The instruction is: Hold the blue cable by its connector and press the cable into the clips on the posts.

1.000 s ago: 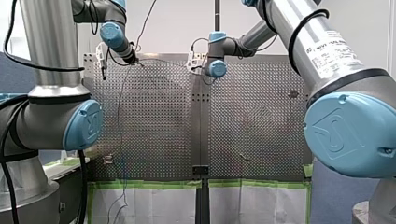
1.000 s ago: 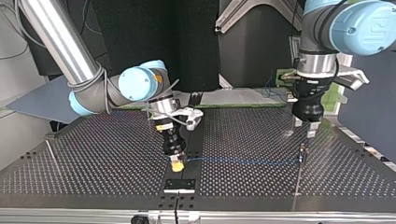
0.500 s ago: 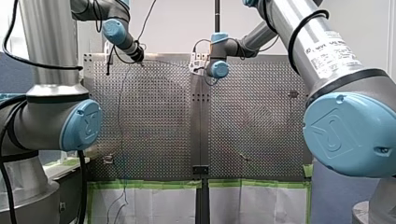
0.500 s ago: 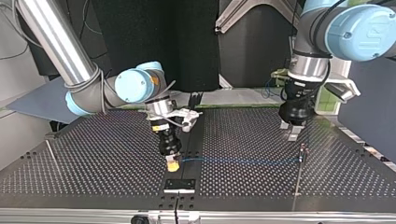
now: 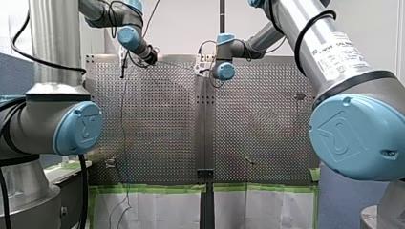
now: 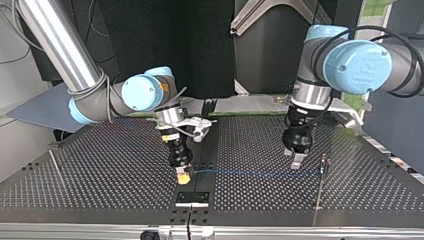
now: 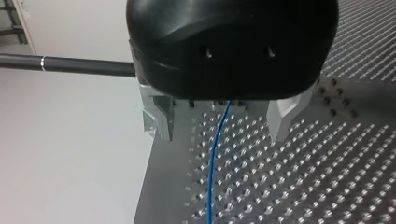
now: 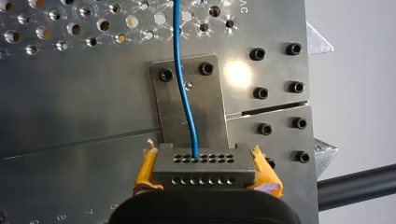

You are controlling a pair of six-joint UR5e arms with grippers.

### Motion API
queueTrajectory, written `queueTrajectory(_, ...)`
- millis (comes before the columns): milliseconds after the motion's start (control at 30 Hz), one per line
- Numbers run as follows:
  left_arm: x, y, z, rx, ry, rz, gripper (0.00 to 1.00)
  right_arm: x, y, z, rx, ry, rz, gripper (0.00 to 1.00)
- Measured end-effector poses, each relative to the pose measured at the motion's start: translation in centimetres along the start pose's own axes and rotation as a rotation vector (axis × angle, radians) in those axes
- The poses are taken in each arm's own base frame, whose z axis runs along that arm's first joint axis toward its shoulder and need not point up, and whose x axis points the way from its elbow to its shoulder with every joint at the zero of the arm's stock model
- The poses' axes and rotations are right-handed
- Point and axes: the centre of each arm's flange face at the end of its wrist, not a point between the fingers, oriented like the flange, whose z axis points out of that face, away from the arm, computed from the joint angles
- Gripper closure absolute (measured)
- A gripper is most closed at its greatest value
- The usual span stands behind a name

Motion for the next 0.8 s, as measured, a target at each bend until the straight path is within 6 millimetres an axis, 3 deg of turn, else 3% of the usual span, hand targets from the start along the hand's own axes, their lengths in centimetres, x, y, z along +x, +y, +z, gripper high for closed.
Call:
queueTrajectory(467, 0.7, -0.2, 3.0, -0.071, -0.061, -0.014, 0.02, 0.0, 0.0, 0.0, 0.001, -0.003, -0.003, 1.00)
queueTrajectory(700, 2.4, -0.5, 4.6, -0.074, -0.046, 0.003, 0.02, 0.0, 0.0, 0.0, 0.002, -0.003, -0.003, 1.00)
queueTrajectory(800, 1.9, -0.5, 5.1, -0.092, -0.064, 0.008, 0.02, 0.0, 0.0, 0.0, 0.003, -0.003, -0.003, 1.00)
